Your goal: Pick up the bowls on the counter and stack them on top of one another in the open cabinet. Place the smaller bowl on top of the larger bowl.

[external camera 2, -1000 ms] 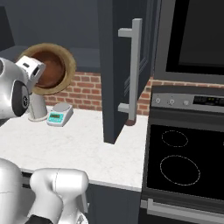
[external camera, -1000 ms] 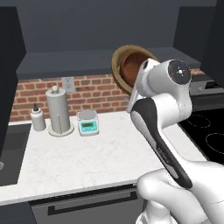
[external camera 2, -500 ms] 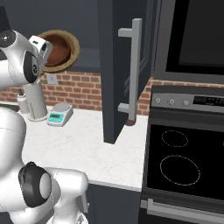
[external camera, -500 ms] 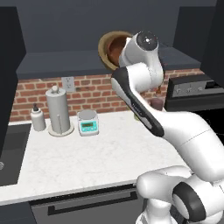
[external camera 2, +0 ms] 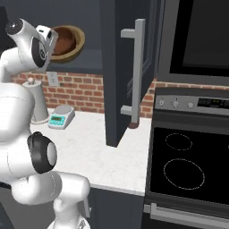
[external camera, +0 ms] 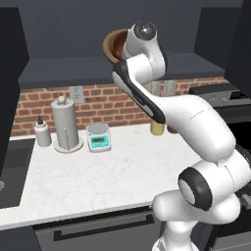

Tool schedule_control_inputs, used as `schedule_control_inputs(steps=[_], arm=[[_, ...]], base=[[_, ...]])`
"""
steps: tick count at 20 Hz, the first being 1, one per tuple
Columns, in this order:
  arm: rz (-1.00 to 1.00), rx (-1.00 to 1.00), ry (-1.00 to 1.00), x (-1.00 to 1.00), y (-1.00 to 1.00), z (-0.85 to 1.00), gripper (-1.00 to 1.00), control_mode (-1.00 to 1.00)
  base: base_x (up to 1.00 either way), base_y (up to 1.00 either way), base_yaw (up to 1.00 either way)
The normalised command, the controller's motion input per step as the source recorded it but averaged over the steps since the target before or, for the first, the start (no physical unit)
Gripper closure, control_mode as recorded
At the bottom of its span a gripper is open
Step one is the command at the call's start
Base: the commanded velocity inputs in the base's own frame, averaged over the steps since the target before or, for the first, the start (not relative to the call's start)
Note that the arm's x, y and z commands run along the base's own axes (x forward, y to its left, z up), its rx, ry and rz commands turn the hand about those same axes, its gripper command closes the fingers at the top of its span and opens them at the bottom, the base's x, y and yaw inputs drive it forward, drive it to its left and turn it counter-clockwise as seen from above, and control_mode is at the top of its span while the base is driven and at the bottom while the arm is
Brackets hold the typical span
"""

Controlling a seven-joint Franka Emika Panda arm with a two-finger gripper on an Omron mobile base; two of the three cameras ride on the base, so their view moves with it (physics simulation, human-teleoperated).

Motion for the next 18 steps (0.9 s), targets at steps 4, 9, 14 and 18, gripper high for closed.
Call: schedule_control_inputs(steps=[4, 9, 14, 18], arm=[[0.0, -0.03, 0.02, 0.92, 0.0, 0.07, 1.0, -1.0], [0.0, -0.07, -0.05, 0.35, 0.0, -0.28, -1.0, -1.0], [0.0, -0.11, -0.19, -0.5, 0.0, -0.58, -1.0, -1.0], [0.0, -0.02, -0.24, -0.88, 0.0, -0.24, -1.0, -1.0]], base=[[0.0, 0.0, 0.0], [0.0, 0.0, 0.0], [0.0, 0.0, 0.0], [0.0, 0.0, 0.0]])
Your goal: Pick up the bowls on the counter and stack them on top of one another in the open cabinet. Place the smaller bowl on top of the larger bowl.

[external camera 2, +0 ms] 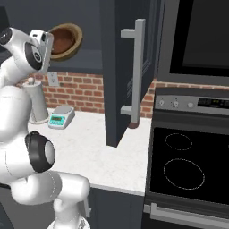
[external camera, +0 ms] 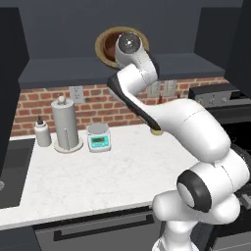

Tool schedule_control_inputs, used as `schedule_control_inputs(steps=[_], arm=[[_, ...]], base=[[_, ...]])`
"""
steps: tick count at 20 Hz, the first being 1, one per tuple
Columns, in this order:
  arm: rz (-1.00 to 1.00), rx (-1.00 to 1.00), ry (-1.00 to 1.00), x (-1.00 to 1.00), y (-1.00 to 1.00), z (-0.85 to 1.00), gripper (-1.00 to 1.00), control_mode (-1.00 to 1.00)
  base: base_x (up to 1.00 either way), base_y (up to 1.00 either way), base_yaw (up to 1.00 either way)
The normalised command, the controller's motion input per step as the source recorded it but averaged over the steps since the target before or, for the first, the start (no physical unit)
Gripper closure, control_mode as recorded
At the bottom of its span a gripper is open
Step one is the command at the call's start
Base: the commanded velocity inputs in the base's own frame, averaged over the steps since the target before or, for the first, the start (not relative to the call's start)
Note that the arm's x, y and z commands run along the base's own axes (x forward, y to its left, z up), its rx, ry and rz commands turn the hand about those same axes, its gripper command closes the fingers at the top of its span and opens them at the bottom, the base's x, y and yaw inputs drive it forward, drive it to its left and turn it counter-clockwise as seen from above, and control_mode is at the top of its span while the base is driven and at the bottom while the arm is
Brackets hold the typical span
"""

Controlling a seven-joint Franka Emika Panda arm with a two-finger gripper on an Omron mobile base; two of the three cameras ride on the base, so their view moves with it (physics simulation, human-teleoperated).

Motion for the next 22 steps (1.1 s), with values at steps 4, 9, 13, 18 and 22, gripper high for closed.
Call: schedule_control_inputs(steps=[4, 9, 13, 18, 22], arm=[[-0.01, -0.01, -0.37, -0.98, 0.1, 0.01, -1.0, -1.0], [0.0, -0.01, -0.26, -0.37, 0.2, 0.42, -1.0, -1.0], [-0.01, -0.04, -0.45, -0.85, 0.08, 0.66, -1.0, -1.0], [-0.01, -0.19, -0.17, -1.0, -0.49, -0.83, -1.0, -1.0], [0.0, -0.2, 0.0, -1.0, -0.96, -1.0, -1.0, -1.0]], base=[[0.0, 0.0, 0.0], [0.0, 0.0, 0.0], [0.0, 0.0, 0.0], [0.0, 0.0, 0.0], [0.0, 0.0, 0.0]])
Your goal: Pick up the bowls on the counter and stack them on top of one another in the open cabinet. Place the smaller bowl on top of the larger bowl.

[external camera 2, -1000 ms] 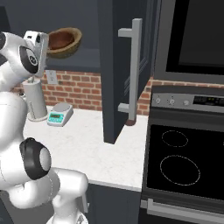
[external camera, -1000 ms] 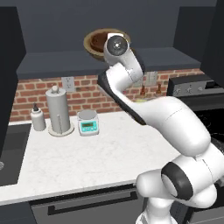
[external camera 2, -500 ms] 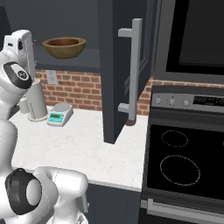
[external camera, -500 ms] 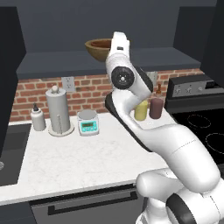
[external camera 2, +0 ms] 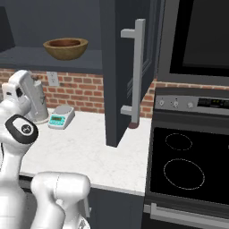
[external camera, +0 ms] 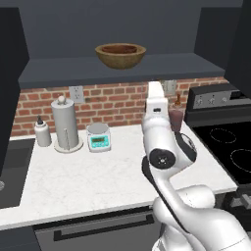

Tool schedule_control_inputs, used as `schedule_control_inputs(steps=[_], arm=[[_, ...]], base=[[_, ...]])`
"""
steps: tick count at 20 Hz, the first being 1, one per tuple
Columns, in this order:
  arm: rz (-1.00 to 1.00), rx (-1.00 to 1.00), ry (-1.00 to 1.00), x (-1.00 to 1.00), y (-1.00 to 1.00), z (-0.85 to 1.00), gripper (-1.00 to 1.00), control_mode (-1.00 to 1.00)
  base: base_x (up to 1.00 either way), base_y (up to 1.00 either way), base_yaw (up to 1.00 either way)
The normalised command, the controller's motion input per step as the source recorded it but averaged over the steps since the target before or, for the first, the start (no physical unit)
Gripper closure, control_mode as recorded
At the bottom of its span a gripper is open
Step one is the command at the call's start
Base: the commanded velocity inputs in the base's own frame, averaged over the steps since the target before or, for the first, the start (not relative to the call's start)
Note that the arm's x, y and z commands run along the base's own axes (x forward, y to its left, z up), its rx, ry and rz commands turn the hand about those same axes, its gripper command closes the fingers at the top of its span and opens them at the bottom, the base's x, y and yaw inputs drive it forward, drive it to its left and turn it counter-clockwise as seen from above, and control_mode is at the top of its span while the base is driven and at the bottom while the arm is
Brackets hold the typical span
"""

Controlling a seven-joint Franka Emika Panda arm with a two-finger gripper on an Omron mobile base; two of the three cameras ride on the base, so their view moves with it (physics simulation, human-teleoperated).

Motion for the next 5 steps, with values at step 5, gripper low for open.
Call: schedule_control_inputs(steps=[5], arm=[[0.0, -0.16, 0.06, -1.0, -1.0, -1.0, -1.0, -1.0]], base=[[0.0, 0.0, 0.0]])
